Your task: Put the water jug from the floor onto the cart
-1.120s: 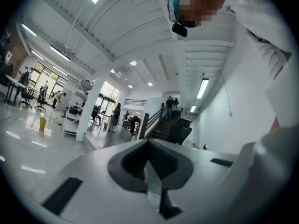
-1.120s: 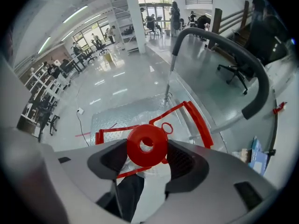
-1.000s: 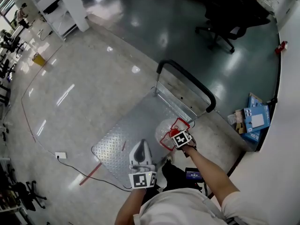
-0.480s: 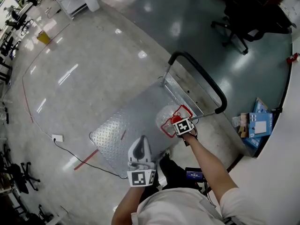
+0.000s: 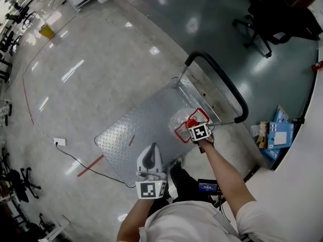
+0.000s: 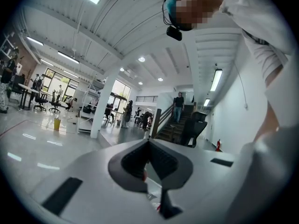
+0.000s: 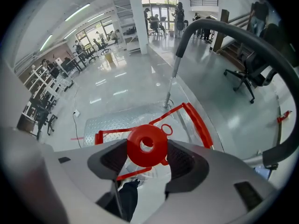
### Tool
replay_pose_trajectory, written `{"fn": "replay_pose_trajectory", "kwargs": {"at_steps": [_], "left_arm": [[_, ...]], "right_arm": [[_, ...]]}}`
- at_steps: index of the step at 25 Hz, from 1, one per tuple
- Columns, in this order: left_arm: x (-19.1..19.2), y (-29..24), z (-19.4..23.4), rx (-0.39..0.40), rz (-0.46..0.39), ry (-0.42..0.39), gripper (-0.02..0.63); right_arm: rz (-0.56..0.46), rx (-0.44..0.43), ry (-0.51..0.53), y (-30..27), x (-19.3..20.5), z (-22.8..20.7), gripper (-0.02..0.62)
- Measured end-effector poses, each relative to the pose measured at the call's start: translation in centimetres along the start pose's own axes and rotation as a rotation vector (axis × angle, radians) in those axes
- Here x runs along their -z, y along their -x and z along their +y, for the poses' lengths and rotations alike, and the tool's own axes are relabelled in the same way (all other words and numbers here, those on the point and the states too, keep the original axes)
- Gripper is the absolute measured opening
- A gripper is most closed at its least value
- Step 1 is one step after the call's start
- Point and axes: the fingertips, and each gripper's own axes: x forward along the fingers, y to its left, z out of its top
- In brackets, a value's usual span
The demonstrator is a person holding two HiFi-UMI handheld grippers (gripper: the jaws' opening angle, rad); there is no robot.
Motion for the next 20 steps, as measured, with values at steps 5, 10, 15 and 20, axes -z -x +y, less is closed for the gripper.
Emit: {"fn": "replay_pose_trajectory", "kwargs": {"at_steps": [5,10,15,20], "left_arm": [[0.3,-0.4,-0.1,0.004,0.004,0.007,0.003],[0.3,-0.4,-0.4,0.015,0.004,0.009,0.003],[0.2,-0.3,-0.6,0.018,0.003,0.012,0.003],[-0.4,0.3,-0.5,0.021,-0.011,0.007,0.003]], "right_arm": [[0.015,-0.005,-0.02,0.2,0.6,-0.8,0.273],[0.022,-0.016,-0.021,0.2,0.9,-0.9,0.273],[0.011,0.018,0.009,0.6,0.6,-1.1,0.275],[-0.025,0.036,-0.007,2.3,0.3,-0.9,0.273]]}}
